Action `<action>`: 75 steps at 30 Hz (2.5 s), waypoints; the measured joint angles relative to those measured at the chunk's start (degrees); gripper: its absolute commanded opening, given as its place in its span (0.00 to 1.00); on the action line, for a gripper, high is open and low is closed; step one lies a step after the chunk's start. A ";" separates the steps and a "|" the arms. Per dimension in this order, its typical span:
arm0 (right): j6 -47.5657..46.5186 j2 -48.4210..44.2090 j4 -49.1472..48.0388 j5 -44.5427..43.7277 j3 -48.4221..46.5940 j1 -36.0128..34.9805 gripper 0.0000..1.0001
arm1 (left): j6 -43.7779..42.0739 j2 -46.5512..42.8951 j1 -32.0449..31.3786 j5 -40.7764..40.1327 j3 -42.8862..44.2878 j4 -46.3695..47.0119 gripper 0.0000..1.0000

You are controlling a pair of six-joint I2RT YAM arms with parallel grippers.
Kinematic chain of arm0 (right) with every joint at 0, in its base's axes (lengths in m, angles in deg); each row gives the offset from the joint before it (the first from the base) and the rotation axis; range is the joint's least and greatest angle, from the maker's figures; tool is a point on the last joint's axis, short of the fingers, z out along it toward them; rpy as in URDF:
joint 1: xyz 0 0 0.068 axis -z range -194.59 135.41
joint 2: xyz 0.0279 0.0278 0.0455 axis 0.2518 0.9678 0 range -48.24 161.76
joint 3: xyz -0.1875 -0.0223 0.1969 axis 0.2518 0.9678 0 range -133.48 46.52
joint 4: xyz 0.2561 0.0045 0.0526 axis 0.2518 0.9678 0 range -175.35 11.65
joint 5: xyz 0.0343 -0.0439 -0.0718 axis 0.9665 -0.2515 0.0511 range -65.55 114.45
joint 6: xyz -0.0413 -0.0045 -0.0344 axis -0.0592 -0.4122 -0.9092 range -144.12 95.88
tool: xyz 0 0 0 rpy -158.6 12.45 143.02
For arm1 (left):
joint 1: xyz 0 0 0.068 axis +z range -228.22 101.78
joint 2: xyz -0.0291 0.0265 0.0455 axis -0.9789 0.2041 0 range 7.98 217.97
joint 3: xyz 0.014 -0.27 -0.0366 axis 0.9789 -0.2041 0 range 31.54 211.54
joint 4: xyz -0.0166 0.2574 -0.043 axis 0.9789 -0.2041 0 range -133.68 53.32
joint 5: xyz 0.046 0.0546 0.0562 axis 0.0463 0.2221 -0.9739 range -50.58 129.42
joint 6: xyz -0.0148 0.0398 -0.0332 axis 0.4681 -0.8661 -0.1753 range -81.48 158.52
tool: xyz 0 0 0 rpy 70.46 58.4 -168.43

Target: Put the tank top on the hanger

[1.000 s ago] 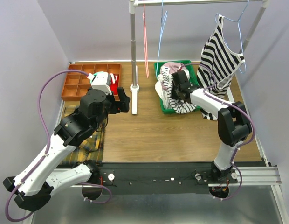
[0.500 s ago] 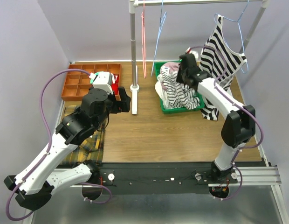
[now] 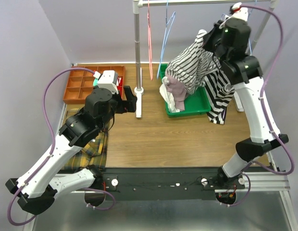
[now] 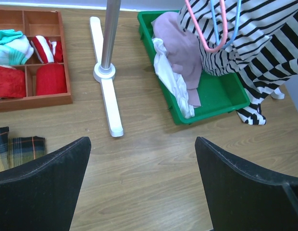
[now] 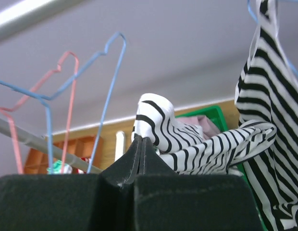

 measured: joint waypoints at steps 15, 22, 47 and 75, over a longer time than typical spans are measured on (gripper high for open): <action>2.08 -10.08 3.67 16.17 -4.96 0.00 0.01 | -0.50 1.31 0.26 0.74 1.36 0.94 0.99; 6.99 -18.10 0.66 31.67 7.89 -0.17 0.01 | -0.55 1.20 0.37 0.70 1.57 0.96 0.99; 21.68 -48.59 -2.84 24.04 85.15 -0.98 0.82 | 4.98 7.85 1.40 10.34 -10.64 8.76 0.99; 12.07 -18.49 -30.45 17.05 79.43 -9.42 0.01 | 6.32 12.11 2.47 14.64 -11.21 11.34 0.99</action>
